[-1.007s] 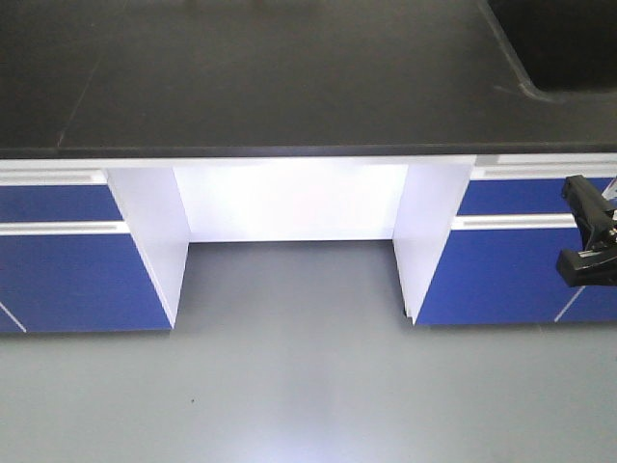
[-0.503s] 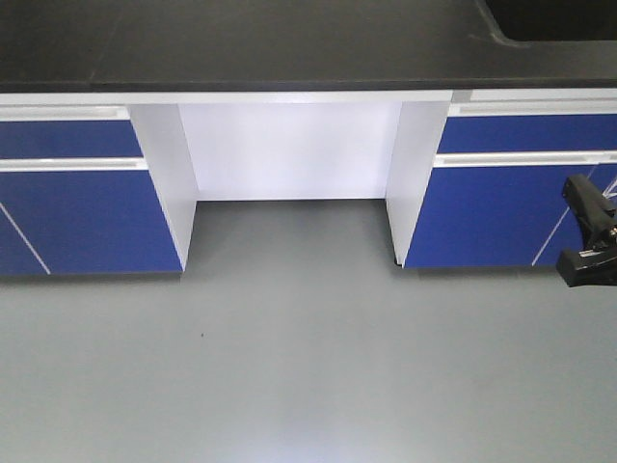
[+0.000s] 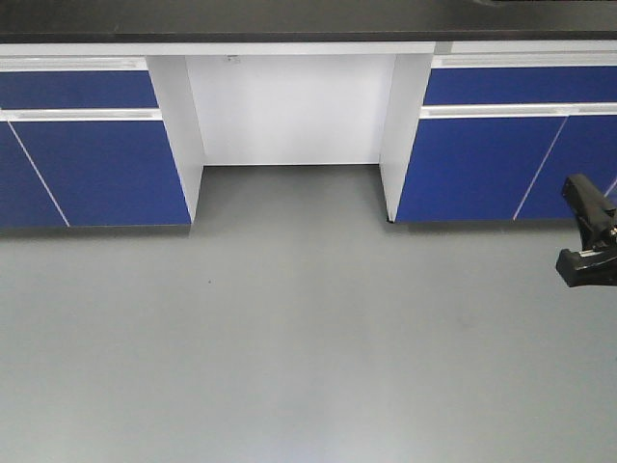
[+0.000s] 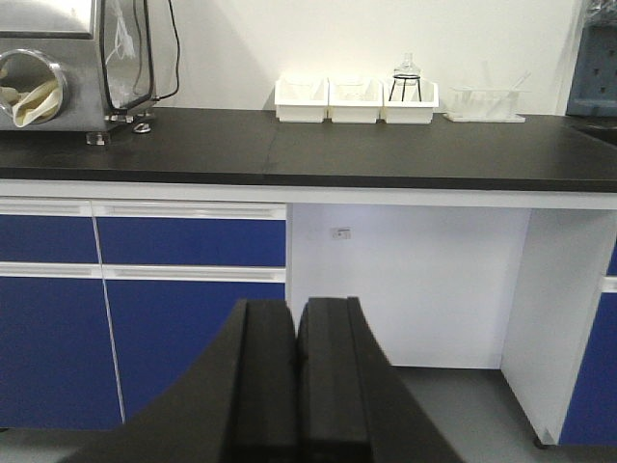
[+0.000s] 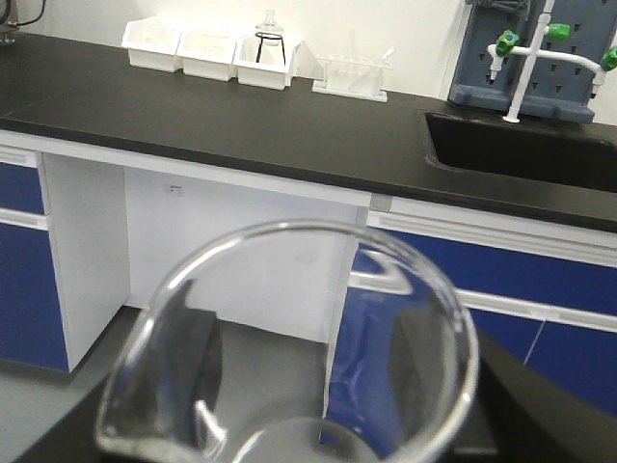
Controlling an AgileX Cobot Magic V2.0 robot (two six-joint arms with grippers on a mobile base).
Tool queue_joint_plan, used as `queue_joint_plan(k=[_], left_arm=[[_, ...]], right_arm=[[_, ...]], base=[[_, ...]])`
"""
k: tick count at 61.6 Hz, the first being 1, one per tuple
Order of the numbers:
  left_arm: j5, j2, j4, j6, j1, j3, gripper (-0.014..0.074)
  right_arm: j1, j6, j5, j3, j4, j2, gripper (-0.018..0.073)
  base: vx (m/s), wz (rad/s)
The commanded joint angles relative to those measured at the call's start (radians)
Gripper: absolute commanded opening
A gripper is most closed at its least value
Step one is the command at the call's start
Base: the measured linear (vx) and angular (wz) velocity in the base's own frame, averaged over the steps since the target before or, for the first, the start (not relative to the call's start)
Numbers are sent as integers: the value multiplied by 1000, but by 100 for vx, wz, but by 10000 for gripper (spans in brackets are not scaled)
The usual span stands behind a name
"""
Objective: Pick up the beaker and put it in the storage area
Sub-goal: 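Drive the base back and turn toward the opposite bench holding the beaker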
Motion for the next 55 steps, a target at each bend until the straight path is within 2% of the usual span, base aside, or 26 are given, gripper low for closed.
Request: queue_joint_plan(k=[1, 25, 55], left_arm=[[-84, -19, -6, -6, -6, 22, -8], [-84, -19, -6, -6, -6, 22, -8], [-84, -19, -6, -6, -6, 22, -8]], right_arm=[[0, -3, -82, -31, 1, -3, -8], [0, -3, -82, -31, 1, -3, -8], [0, -3, -81, -31, 1, -3, -8]], base=[[-29, -4], [-21, -23], [-9, -64]])
